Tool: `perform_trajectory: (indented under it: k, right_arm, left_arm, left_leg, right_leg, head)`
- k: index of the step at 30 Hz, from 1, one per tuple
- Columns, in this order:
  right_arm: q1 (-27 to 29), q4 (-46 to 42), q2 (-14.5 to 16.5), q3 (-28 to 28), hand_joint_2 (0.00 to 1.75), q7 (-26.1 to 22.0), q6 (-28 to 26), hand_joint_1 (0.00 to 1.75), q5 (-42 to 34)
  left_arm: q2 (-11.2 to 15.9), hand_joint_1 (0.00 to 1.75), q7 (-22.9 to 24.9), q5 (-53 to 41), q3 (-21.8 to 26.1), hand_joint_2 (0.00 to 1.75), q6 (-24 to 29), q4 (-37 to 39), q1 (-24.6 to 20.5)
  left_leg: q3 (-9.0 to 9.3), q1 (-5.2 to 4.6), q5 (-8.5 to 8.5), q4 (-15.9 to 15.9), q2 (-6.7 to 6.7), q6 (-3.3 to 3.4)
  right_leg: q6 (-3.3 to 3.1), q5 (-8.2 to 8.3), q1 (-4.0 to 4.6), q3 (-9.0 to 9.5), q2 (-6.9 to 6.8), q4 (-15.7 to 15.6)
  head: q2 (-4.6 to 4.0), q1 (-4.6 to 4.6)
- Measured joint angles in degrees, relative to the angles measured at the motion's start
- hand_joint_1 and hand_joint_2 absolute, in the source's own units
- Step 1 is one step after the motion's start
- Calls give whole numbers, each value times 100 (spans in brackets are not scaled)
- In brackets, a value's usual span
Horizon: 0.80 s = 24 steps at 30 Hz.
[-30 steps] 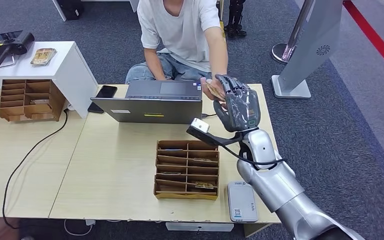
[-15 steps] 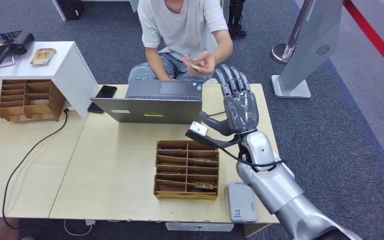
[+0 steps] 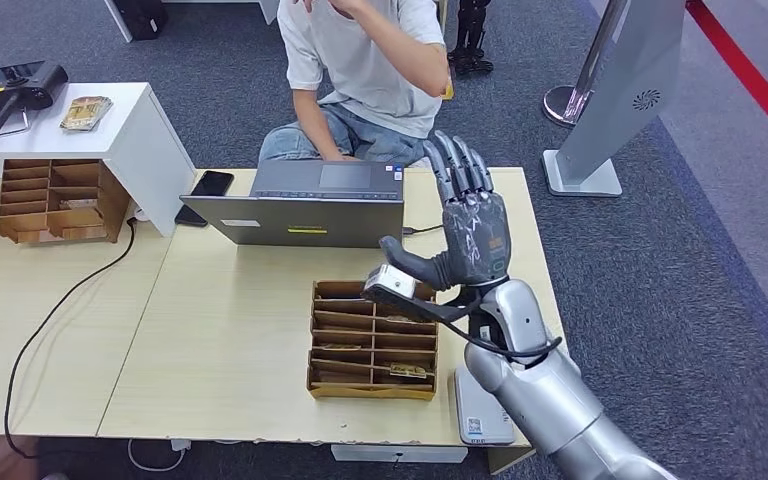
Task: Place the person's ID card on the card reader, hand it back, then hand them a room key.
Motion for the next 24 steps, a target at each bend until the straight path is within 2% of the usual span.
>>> perform_trajectory:
  k: [6, 10, 24]
  right_arm:
    - [278, -587, -73, 181, 0, -138, -70, 0, -168]
    - [401, -823, -131, 262, 175, -248, -95, 0, -282]
    - [905, -1148, -262, 548, 175, -448, -252, 0, -422]
  left_arm:
    - [-3, 0, 6, 66, 0, 0, 42, 1, 1]
    - [-30, 0, 135, 87, 0, 0, 150, 1, 1]
    - [-85, 0, 154, 152, 0, 0, 217, -1, 1]
  left_leg:
    - [0, 0, 0, 0, 0, 0]
    - [0, 0, 0, 1, 0, 0]
    - [-1, 0, -1, 0, 0, -1]
  right_leg:
    - [0, 0, 0, 0, 1, 0]
    - [0, 1, 0, 1, 1, -1]
    - [0, 0, 0, 0, 1, -1]
  head:
    - [0, 1]
    - [0, 1]
    - [0, 1]
